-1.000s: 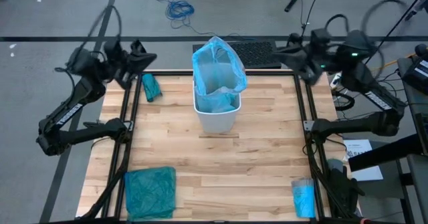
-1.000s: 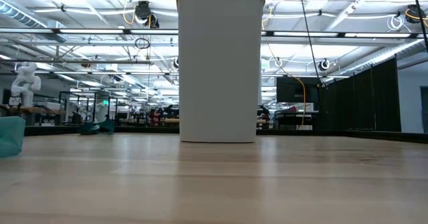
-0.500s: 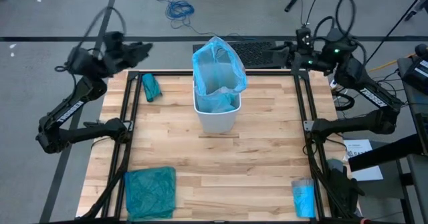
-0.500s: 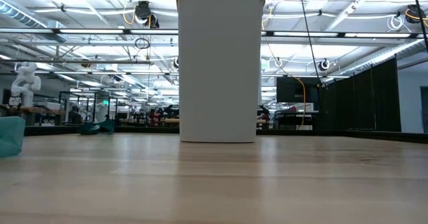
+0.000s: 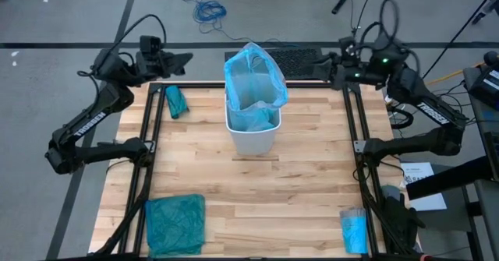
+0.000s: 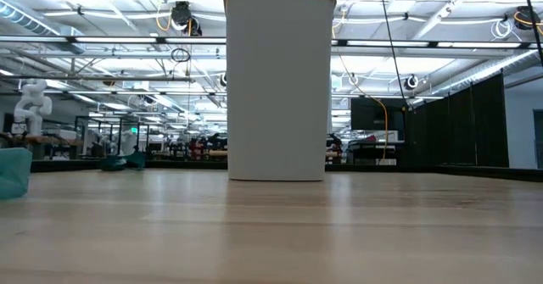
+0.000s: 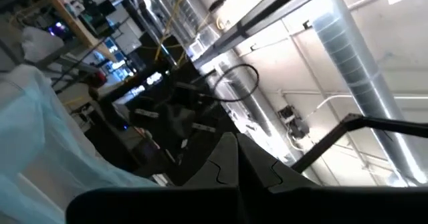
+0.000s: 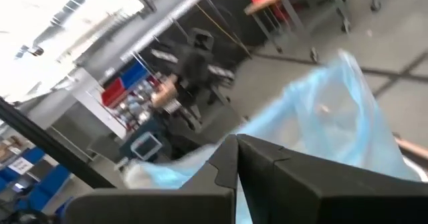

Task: Place trash/remove bag and relplace
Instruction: Remove the blue trash bag from the white trash bin

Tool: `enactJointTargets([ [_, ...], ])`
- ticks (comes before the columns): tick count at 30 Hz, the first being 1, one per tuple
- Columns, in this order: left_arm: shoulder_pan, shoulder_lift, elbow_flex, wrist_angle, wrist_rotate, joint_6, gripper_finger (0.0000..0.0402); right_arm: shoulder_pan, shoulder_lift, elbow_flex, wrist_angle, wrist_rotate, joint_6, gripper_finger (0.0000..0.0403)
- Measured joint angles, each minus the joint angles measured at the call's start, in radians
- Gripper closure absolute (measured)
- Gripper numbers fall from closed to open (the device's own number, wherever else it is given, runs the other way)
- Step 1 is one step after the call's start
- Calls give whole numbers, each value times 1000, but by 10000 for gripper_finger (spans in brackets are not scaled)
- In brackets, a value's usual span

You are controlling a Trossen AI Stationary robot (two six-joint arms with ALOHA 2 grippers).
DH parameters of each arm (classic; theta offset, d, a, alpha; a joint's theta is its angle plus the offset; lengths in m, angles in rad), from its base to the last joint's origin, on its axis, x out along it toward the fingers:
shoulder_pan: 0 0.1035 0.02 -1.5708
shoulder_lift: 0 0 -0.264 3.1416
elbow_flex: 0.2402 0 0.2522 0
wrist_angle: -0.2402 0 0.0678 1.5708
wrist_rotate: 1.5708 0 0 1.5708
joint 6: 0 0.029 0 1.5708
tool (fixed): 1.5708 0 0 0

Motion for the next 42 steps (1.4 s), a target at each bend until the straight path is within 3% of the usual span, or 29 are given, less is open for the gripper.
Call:
enactJointTargets([
  [8,-62,11,0,-21,1,0,402,-24,-32,-199,56,-38,66,378],
  [15,-96,24,0,-114,-11,2,401,-77,-47,-374,458,-229,257,308],
  [23,-97,24,0,-132,-17,10,401,-122,-42,-412,372,-231,243,241],
  [42,-97,25,0,-178,-17,61,401,-157,4,-423,374,-231,248,245],
])
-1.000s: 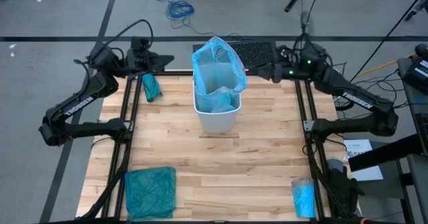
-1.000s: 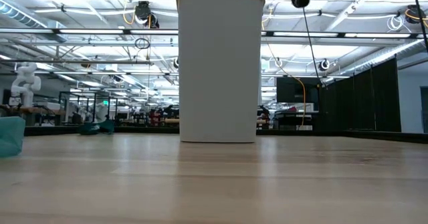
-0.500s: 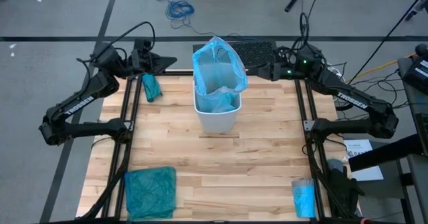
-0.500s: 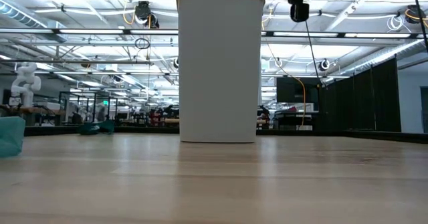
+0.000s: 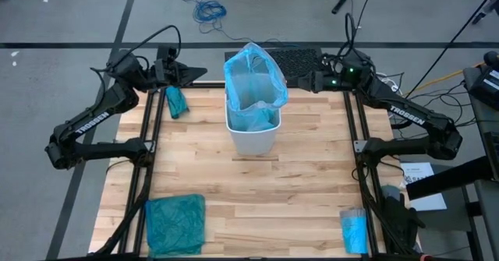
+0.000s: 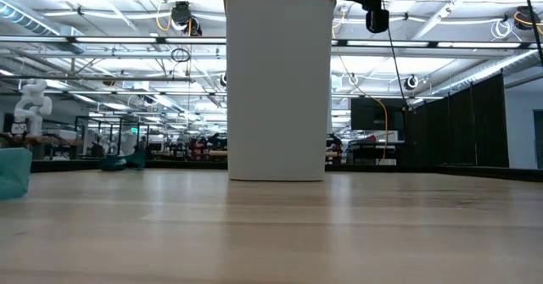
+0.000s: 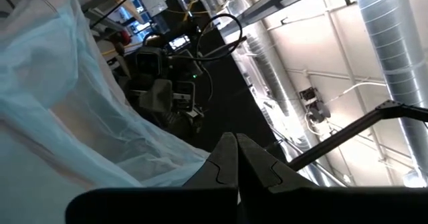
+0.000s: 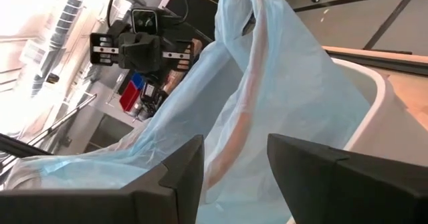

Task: Place trash/remove bag and relplace
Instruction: Remove the blue trash bag from the white trash bin

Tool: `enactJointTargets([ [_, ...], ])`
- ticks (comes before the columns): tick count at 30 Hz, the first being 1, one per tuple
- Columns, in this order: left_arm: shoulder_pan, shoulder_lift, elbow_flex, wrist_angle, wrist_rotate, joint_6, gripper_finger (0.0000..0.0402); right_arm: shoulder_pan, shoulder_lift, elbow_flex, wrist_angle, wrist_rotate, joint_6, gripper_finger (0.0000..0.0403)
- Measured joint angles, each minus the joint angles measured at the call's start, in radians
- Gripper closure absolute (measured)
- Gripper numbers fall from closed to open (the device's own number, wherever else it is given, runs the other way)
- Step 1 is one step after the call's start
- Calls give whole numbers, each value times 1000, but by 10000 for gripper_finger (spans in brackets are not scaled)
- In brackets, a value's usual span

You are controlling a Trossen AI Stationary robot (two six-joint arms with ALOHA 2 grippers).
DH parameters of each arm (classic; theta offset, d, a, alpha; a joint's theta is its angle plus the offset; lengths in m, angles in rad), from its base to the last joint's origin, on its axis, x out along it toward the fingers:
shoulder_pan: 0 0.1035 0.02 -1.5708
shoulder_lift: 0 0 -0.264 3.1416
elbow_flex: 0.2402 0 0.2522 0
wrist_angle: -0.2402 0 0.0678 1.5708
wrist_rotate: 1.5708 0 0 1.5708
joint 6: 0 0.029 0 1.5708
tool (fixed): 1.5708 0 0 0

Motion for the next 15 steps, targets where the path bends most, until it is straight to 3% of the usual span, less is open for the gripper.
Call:
enactJointTargets([
  [15,0,30,0,0,0,2,401,2,15,0,9,1,8,245],
])
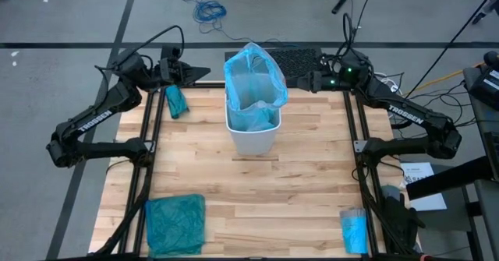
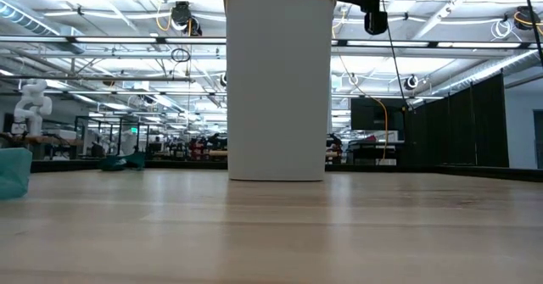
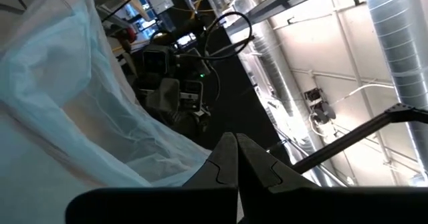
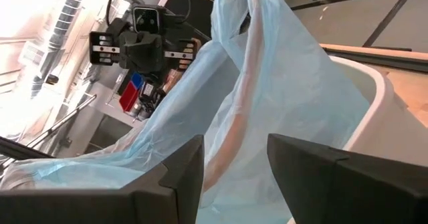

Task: Place trash/remove bag and relplace
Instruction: Remove the blue trash bag from the white trash bin

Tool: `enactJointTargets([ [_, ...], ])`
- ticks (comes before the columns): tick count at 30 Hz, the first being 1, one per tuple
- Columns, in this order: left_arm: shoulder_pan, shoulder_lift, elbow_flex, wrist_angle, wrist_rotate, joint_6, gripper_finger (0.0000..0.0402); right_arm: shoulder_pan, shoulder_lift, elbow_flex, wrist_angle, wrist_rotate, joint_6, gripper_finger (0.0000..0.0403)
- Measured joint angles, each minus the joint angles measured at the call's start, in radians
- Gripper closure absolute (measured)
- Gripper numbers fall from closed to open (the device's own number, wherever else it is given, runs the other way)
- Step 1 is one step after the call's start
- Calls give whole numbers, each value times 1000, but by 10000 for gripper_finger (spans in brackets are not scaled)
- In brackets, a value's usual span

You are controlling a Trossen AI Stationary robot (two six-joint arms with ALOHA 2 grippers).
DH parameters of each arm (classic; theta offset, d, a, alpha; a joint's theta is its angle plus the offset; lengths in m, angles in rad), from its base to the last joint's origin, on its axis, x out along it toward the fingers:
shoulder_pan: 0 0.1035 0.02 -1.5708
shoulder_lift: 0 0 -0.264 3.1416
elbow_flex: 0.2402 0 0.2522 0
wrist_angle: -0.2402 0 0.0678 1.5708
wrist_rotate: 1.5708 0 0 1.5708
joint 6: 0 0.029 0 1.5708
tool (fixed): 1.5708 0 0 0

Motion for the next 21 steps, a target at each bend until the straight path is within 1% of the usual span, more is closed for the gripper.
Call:
enactJointTargets([
  [7,0,8,0,1,8,-1,401,19,22,0,54,1,16,245],
  [14,0,8,0,1,11,-1,401,17,40,0,54,2,22,251],
  [17,0,8,0,1,11,-1,401,18,40,0,54,17,21,271],
  [21,0,8,0,1,11,-1,401,18,40,0,57,22,15,315],
])
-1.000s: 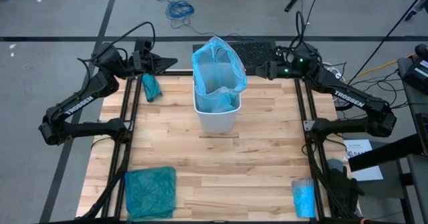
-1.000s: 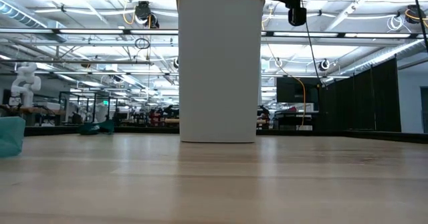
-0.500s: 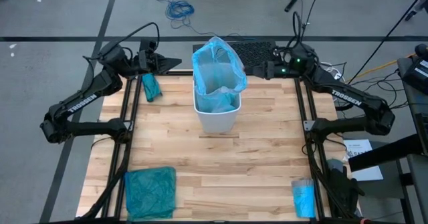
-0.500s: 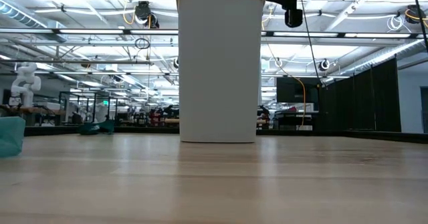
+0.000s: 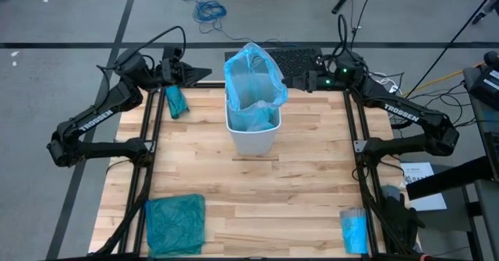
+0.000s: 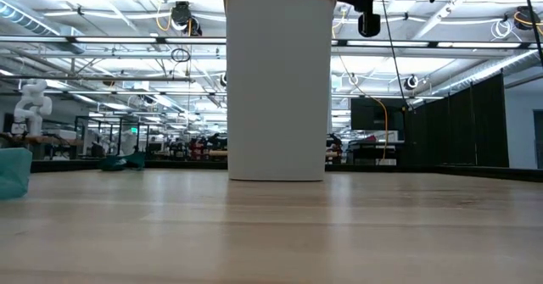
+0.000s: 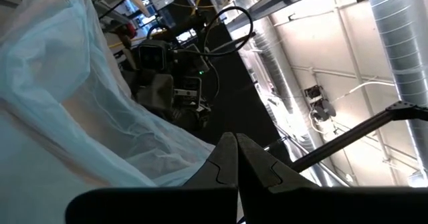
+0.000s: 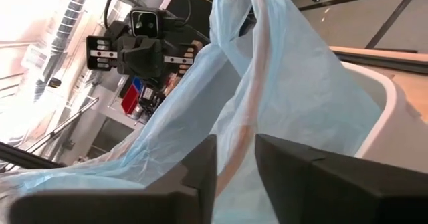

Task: Place trash/remove bag and relplace
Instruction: Remove the blue trash bag from the white trash bin

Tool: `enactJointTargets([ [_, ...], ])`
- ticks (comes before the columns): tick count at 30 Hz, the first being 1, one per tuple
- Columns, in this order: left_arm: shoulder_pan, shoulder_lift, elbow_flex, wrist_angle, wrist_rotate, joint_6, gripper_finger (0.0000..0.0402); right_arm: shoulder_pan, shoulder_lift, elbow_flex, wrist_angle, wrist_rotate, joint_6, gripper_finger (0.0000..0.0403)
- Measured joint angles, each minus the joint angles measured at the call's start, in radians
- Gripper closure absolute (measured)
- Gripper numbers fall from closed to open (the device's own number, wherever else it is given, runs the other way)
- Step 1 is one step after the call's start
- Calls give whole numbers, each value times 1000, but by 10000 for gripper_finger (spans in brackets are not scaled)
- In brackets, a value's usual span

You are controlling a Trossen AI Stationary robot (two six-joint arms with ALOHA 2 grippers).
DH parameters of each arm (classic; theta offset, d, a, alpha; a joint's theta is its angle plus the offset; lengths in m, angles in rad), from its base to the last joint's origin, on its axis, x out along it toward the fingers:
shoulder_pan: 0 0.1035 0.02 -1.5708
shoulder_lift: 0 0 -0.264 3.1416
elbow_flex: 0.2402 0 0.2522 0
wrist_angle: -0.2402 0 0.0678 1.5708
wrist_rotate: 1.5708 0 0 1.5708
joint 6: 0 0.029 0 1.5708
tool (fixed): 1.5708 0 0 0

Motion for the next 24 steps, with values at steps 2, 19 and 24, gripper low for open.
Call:
enactJointTargets([
  [2,0,0,0,0,0,0,401,0,0,0,0,-1,-4,338],
  [19,0,2,0,0,-6,22,401,0,-1,0,48,-5,-16,402],
  [24,-37,23,0,-4,-4,-17,401,0,-1,0,59,-2,-13,403],
])
